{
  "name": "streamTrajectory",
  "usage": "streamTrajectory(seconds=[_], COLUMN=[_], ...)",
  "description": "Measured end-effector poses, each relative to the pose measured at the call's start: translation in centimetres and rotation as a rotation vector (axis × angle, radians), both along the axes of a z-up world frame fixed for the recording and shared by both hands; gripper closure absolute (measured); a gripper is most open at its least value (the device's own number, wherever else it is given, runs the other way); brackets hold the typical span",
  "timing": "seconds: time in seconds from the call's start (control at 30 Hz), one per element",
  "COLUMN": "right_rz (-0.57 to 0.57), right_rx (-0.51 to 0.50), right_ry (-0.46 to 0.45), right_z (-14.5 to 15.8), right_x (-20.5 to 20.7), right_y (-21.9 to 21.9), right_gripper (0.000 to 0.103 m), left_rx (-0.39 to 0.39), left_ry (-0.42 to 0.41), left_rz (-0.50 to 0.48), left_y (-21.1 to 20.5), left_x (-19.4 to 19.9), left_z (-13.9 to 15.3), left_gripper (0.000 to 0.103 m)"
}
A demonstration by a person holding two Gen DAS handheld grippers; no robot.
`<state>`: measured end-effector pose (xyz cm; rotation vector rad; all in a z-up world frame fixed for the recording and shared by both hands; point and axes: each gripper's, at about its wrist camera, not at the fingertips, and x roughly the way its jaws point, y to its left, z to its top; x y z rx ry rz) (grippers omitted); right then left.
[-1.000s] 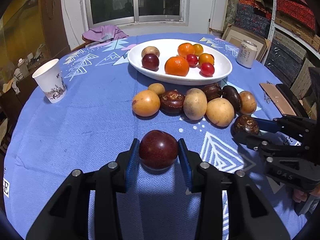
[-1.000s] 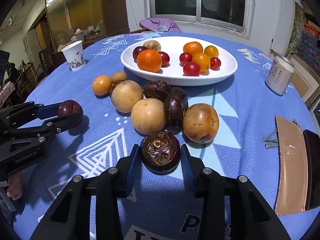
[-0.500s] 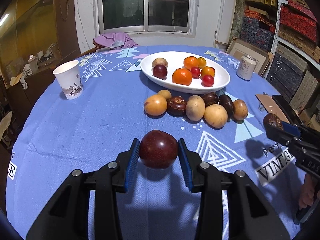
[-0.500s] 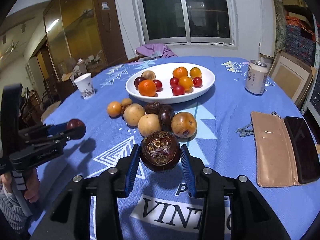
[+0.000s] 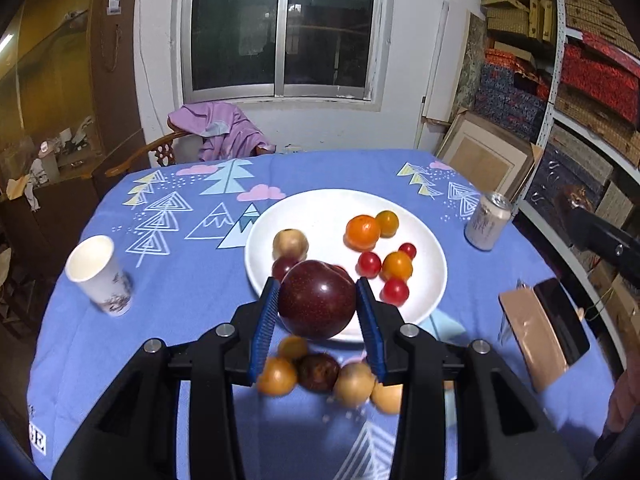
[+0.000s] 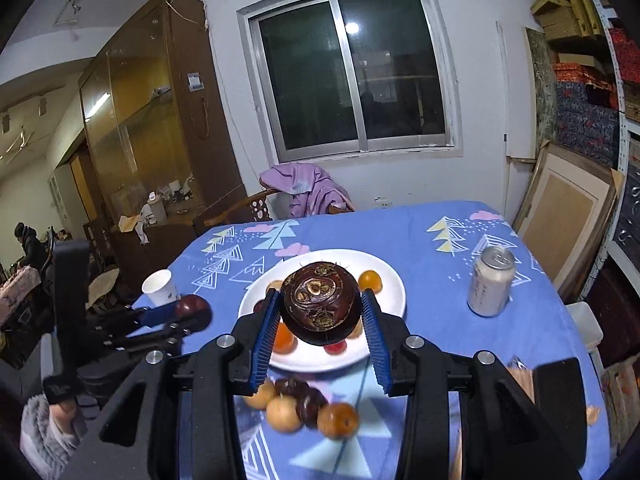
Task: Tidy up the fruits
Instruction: 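Carry the plum and brown fruit onto the white plate and open both tools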
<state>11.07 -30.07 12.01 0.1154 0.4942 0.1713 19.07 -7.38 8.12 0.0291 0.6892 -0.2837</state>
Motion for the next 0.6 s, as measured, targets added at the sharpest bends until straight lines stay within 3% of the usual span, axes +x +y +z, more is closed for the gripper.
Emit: streamTrajectory(seconds=[0.27, 0.6], right_rz=[-0.001, 0.017], right_rx=[-0.064, -0.117], right_ry=[0.199, 0.299], right_z=[-6.6, -11.5], right_x=[8.6, 11.3], right_y=[1.0, 1.4], right_gripper=[0.061, 0.061], left_rx=[0.009, -0.001], left_ry=[0.114, 0.167], left_rz=[0.010, -0.005], left_y=[-2.8, -4.1], left_x=[7.8, 11.9], left_z=[-4.2, -7.2], left_gripper=[0.065, 0.065])
